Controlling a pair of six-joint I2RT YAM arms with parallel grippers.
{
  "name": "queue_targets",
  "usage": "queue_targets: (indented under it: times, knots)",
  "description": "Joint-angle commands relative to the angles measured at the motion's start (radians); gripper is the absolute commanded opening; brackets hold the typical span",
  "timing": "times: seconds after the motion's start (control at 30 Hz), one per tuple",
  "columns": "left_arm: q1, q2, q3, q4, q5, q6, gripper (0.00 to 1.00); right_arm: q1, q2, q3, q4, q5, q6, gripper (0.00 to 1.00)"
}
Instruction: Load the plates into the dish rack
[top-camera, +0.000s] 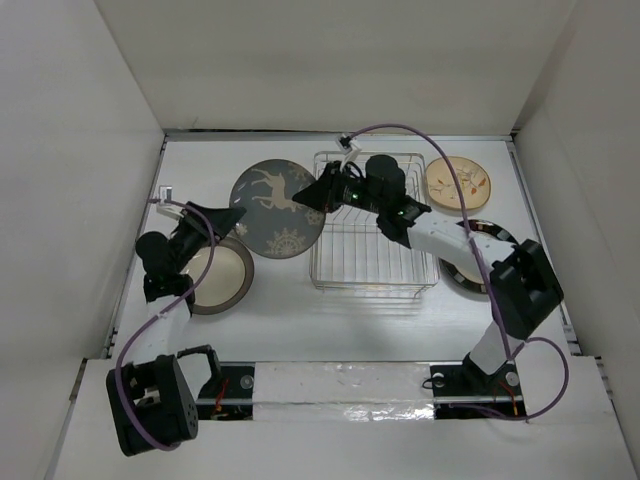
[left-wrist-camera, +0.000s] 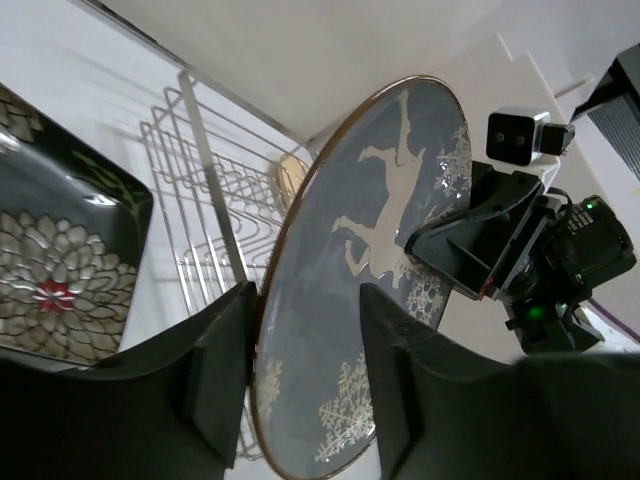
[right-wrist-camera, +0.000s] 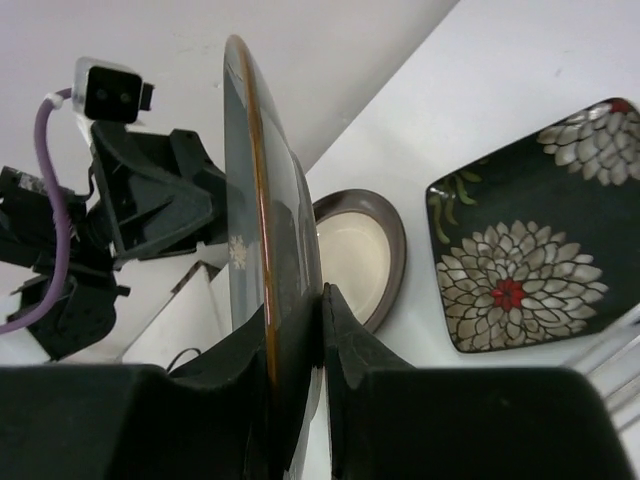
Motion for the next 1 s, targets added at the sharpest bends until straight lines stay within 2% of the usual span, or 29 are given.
queue_targets:
  times: [0.0,0.07,0.1,0.17,0.2,0.3,0.43,0.63,0.8,0.97]
  knots:
    - [-0.083,-0.068,0.1,-0.068,0.063,0.11,0.43,0.0,-0.128,0.004,0.02,0.162,-0.035,0.0]
    - [-0.148,-0.083,0.156,-0.233,0.022,0.195,0.49,-0.013,-0.179,-0.005,-0.014,0.231,-0.04,0.0]
    - [-0.171,-0.088,0.167,-0.27,0.011,0.261,0.54,-0.029,-0.228,-0.026,-0.017,0.251,-0.04,0.0]
    - [-0.205,-0.12,0.178,-0.329,-0.018,0.297,0.57,-0.043,-0.274,-0.04,-0.049,0.323,-0.043,0.0]
    - [-0.226,-0.134,0.178,-0.349,-0.034,0.328,0.62,-0.056,-0.294,-0.048,-0.061,0.345,-0.044,0.0]
    - [-0.271,-0.177,0.187,-0.428,-0.092,0.375,0.64,-0.082,-0.365,-0.051,-0.115,0.429,-0.058,0.0]
    - [-0.33,-0.189,0.198,-0.49,-0.102,0.432,0.65,-0.092,-0.403,-0.022,-0.196,0.619,-0.1,0.0]
    - [-0.418,-0.19,0.244,-0.599,-0.121,0.515,0.67,-0.101,-0.37,0.041,-0.305,0.814,-0.153,0.0]
    - [-0.504,-0.2,0.282,-0.691,-0.146,0.613,0.68,-0.076,-0.241,0.2,-0.474,0.967,-0.245,0.0]
    - [-0.596,-0.23,0.319,-0.775,-0.268,0.693,0.69,-0.056,-0.123,0.331,-0.573,1.058,-0.308,0.0]
